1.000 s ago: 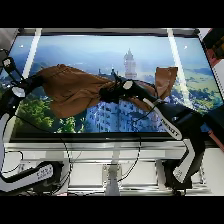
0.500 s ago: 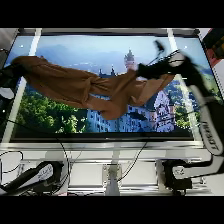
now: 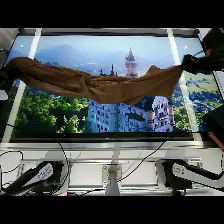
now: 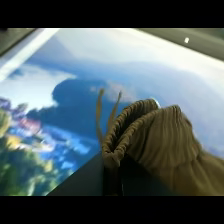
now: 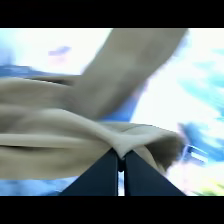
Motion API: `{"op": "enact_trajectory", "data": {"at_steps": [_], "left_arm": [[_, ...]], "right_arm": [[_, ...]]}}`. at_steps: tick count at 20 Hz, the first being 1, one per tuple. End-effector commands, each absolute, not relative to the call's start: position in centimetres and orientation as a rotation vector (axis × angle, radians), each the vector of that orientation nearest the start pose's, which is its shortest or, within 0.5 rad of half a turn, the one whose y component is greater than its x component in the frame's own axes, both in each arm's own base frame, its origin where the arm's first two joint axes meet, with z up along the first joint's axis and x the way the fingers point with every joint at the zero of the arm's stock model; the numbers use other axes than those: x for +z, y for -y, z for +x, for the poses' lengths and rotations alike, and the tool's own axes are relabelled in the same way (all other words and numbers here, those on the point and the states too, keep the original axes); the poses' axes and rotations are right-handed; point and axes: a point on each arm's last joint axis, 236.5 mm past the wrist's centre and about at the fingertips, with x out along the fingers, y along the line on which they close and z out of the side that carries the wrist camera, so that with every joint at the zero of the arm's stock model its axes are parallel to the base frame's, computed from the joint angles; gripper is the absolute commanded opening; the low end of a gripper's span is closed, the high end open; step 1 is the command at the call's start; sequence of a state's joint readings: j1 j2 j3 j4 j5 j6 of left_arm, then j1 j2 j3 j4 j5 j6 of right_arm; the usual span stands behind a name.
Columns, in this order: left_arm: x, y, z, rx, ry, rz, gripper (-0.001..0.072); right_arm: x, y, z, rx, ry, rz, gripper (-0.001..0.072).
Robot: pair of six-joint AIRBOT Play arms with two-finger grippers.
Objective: Fold the clothes and pants, and hang the long-sleeved shirts on hangers.
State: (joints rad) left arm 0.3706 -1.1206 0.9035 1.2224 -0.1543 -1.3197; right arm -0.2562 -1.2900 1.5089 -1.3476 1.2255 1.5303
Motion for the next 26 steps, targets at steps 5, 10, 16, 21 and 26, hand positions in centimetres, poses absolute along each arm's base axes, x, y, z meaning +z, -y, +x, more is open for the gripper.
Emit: {"op": "enact_trajectory", "data": {"at_steps": [5, 10, 16, 21, 26], "left_arm": [[5.7, -18.8, 40.7, 0.360, -0.648, -0.253, 0.0037], [-1.3, -16.7, 37.1, 0.345, -0.816, -0.305, 0.0036], [-3.6, -16.1, 35.9, 0.356, -0.844, -0.329, 0.0036], [-3.5, -15.6, 36.3, 0.347, -0.835, -0.350, 0.0037], [-3.4, -15.2, 36.6, 0.336, -0.831, -0.340, 0.0037]], "right_arm": [[11.7, 14.8, 36.9, -0.304, -1.146, 0.323, 0.0015], [7.4, 13.0, 36.0, -0.257, -1.239, 0.396, 0.0016], [3.4, 13.0, 42.7, -0.287, -1.018, 0.517, 0.0016], [-0.5, 12.7, 47.4, -0.286, -0.935, 0.519, 0.0166], [-1.6, 16.0, 43.4, -0.380, -1.059, 0.505, 0.0445]]}}
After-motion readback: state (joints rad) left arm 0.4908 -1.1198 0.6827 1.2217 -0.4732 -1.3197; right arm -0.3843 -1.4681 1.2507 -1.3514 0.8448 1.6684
